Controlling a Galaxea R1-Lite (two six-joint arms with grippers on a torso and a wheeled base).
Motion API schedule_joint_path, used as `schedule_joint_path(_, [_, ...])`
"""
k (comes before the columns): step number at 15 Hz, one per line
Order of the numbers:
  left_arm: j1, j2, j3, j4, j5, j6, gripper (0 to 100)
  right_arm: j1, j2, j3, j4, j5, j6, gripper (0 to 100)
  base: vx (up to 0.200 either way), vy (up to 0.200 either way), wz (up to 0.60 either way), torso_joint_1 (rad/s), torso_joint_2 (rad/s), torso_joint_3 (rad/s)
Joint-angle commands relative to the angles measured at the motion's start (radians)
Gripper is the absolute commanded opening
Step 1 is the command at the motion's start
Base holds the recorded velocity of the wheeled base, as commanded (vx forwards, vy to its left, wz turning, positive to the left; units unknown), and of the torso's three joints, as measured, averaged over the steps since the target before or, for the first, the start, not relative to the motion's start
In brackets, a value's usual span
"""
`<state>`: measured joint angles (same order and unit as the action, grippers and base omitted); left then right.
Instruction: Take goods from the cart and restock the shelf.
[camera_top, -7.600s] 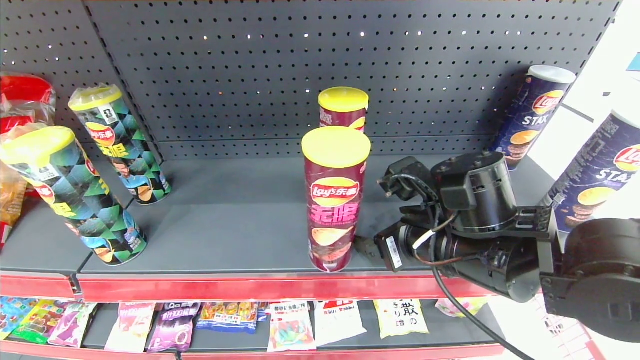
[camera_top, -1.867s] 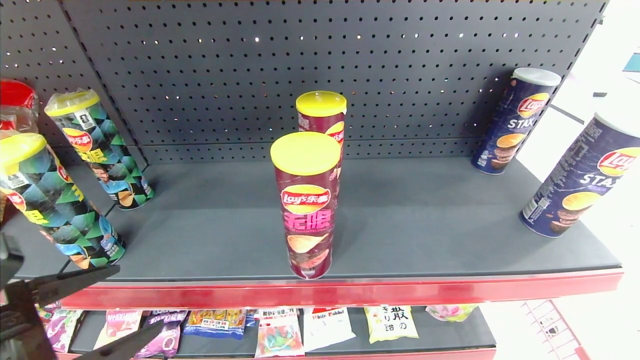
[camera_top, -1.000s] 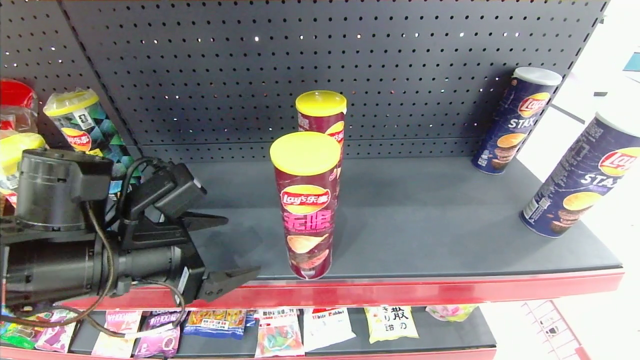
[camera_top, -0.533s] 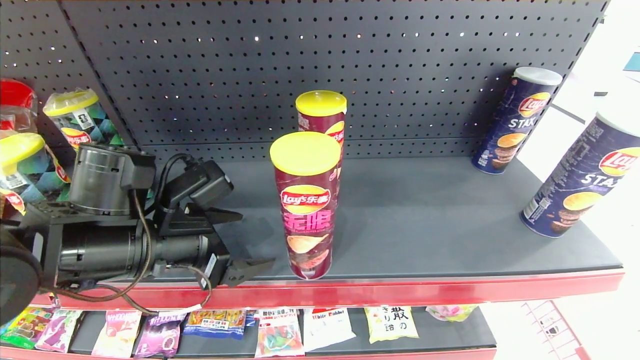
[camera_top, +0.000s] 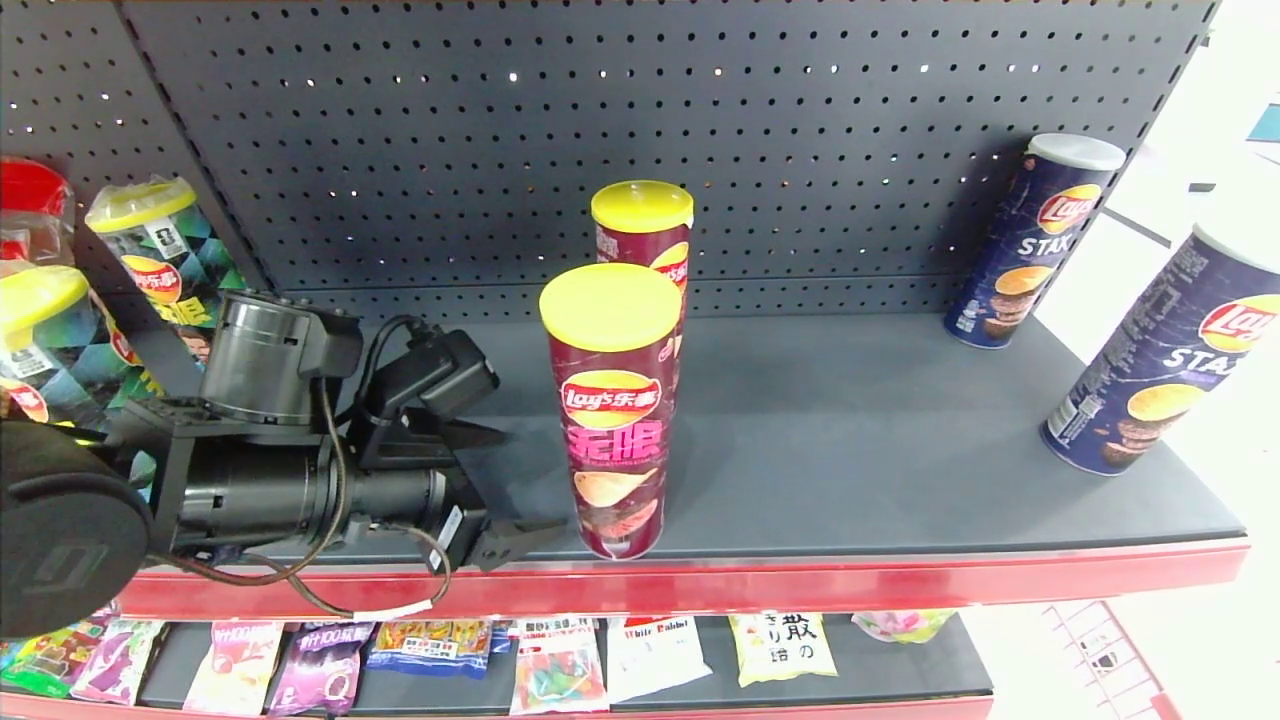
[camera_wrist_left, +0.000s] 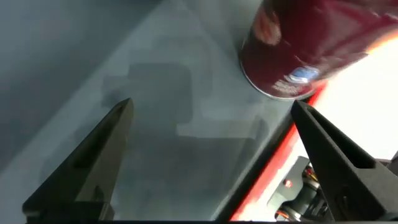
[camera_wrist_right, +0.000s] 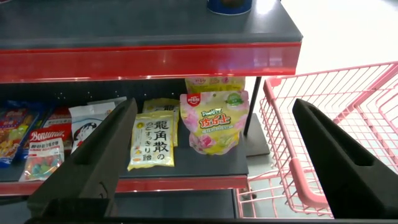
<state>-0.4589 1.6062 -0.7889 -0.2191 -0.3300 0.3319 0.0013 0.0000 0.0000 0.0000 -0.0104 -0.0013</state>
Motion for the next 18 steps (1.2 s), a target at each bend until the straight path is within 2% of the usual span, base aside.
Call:
schedule_joint_path(1, [-0.006,0.017,-0.012,0.0,0.0,-0.001,100,0.0,0.002,-0.002,0.0,0.0,0.0,100,0.0,0.0,0.0,0.0,0.0,0.0])
schedule_joint_path(14, [-0.029,0.064,-0.084,0.0,0.017,0.001,100,0.0,0.002,0.0,0.0,0.0,0.0,100,0.0,0.0,0.0,0.0,0.0,0.0])
schedule_joint_path(16, [-0.018,-0.006,-0.05,0.004,0.031,-0.001,100,0.0,0.002,0.0,0.0,0.0,0.0,100,0.0,0.0,0.0,0.0,0.0,0.0])
schedule_joint_path(18, [0.036,-0.184,0.065,0.011,0.037,-0.004,100,0.0,0.002,0.0,0.0,0.001,0.0,100,0.0,0.0,0.0,0.0,0.0,0.0])
